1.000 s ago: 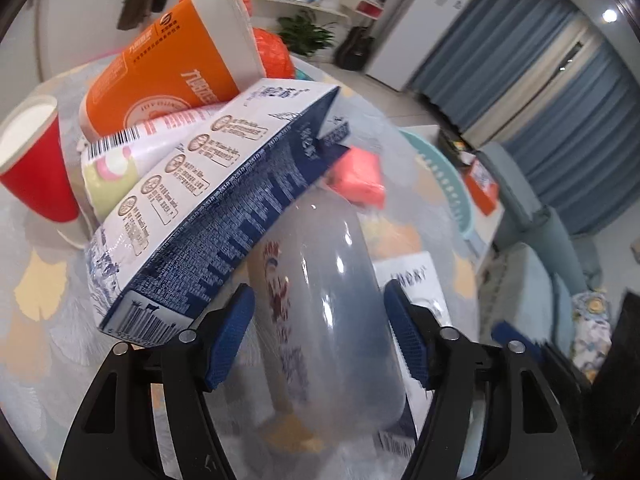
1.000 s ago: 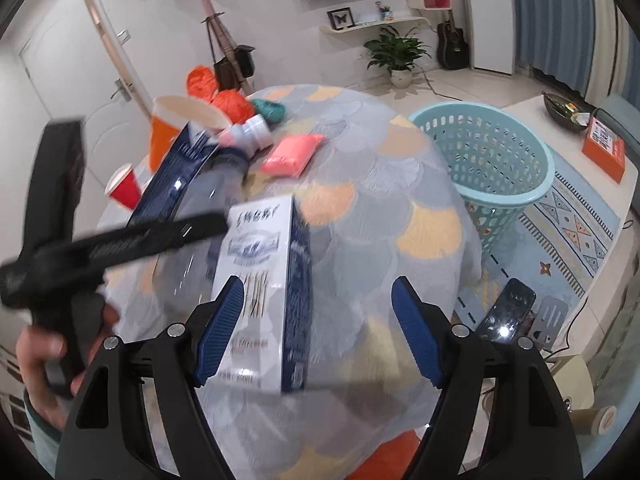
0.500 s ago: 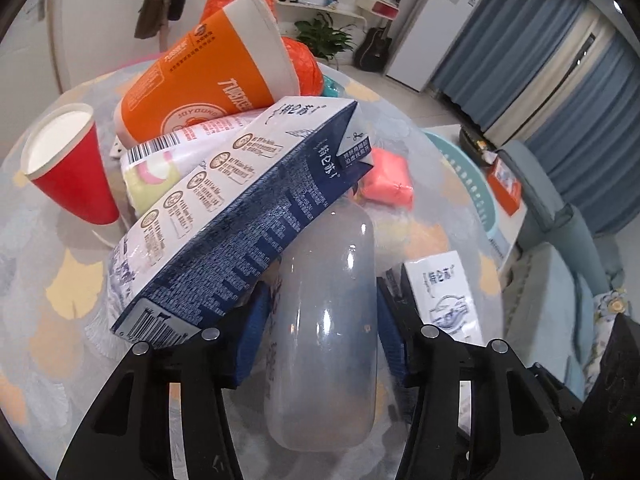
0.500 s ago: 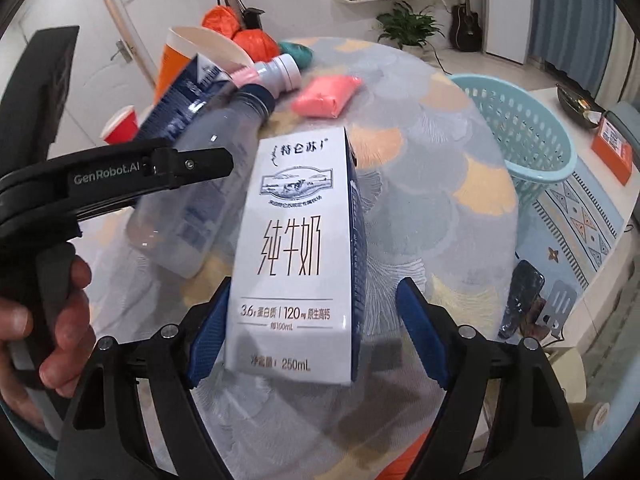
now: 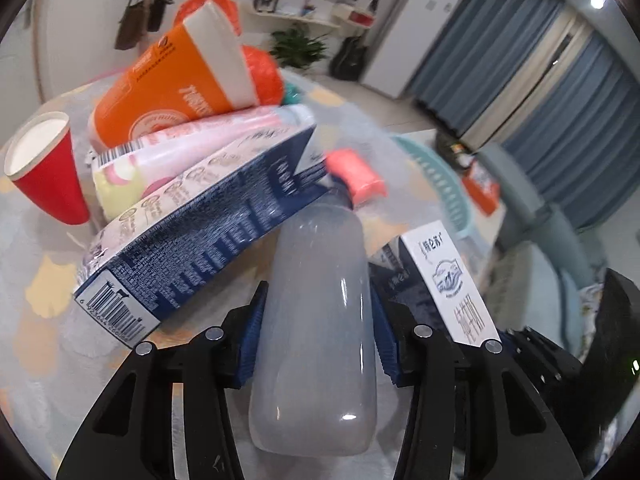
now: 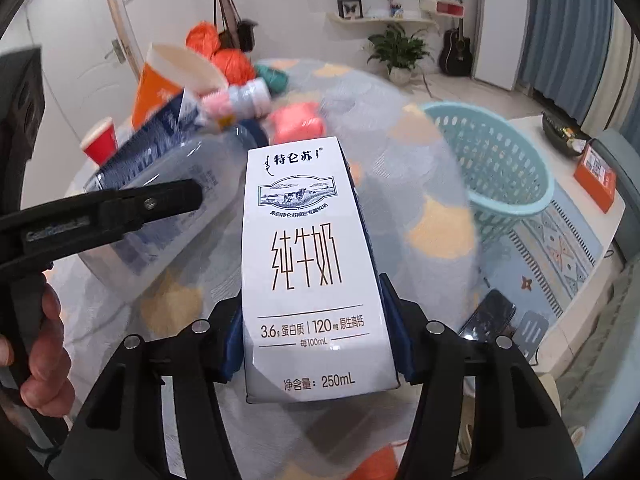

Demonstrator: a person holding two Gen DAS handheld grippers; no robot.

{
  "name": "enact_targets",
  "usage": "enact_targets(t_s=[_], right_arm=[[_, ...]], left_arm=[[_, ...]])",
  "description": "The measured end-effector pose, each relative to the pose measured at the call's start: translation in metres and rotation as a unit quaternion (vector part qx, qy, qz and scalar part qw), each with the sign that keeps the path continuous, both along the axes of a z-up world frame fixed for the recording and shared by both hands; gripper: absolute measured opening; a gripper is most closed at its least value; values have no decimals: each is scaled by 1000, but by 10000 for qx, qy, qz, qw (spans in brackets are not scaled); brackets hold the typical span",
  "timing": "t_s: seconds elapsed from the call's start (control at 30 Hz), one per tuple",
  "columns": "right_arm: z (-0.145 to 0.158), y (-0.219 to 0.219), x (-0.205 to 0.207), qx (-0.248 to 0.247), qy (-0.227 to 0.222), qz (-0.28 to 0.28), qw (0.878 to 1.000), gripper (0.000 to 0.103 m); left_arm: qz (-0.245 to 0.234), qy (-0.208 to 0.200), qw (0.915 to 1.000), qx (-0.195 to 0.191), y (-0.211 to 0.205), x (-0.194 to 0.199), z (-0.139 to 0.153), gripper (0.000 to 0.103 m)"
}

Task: Collect trash
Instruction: 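Carry the bottle and carton over the basket and release both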

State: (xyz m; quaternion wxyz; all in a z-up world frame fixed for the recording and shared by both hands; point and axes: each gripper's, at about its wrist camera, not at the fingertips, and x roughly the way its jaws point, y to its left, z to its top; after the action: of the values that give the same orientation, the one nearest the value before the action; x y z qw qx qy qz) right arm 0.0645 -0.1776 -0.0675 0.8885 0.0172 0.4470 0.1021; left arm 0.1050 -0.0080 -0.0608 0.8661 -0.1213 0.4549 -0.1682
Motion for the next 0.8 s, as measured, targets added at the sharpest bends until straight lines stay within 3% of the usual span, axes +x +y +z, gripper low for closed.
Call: enact_targets(t_s=[0.2,0.43,0.8], right_arm=[[27,-35,-2,191,-338,-289,9988,54],[55,-74,3,284,-814,-745,9935,54],[80,-149,51,167,-1482,-1695,9742,54]], left_arm=[[-431,-237,9978,-438,-8,-10,13,45],[-769,-533,9937,-610,-34,-13,31,45],[-1158,-1323,9831,-514,-108,28,92,45]])
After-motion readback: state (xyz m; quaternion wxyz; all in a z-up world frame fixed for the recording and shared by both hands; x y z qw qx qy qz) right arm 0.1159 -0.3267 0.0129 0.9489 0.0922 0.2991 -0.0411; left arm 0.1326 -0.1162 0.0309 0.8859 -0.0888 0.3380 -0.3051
